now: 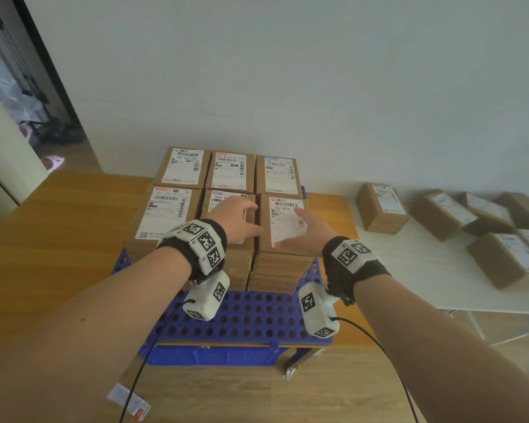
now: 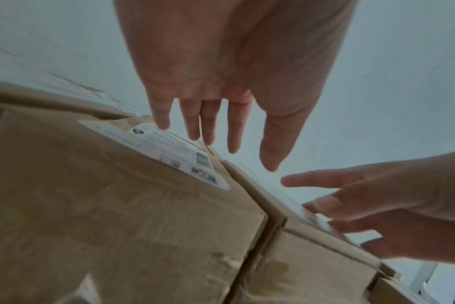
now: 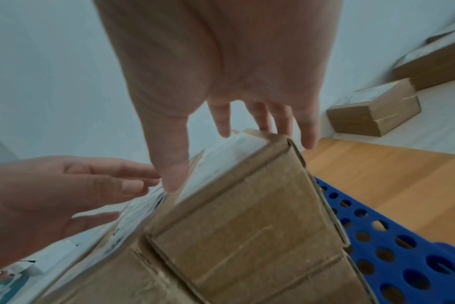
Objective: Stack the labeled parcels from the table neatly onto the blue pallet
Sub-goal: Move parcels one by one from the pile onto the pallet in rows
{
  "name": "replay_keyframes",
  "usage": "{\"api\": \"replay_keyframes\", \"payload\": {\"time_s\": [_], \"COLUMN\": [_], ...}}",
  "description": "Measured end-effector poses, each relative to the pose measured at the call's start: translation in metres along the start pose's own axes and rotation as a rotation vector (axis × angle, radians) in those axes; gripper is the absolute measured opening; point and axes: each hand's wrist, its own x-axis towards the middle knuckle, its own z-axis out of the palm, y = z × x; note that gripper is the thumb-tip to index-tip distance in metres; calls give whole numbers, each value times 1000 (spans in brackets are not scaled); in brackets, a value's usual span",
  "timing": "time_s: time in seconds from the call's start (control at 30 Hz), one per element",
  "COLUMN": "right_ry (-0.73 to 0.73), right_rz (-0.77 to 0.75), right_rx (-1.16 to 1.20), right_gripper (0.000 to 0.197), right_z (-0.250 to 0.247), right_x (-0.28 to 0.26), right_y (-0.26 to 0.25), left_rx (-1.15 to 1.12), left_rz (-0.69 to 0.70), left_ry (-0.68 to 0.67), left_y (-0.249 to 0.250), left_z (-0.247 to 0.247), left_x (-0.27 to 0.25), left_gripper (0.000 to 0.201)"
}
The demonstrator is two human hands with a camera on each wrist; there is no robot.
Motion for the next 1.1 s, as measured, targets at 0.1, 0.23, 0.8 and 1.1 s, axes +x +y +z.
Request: {"api": "replay_keyframes", "payload": {"time_s": [0.1, 0.23, 0.8, 1.1], "right_ry": [31, 35, 30, 32], "right_rz": [4, 46, 91, 86], "right_rx": [-23, -31, -101, -120], "right_gripper": [87, 79, 85, 81], "right_z": [-6, -8, 4, 4], "right_x": [6, 11, 11, 13], "right_y": [-8, -14, -25, -25], "left_rx": [57, 179, 233, 205], "left_rz": [-53, -282, -413, -399], "left_ry": [142, 281, 56, 84], "left_y": [-9, -45, -95, -89], "left_z": [-12, -30, -34, -37], "left_x": [1, 3, 6, 0], "left_gripper": [57, 63, 87, 91]}}
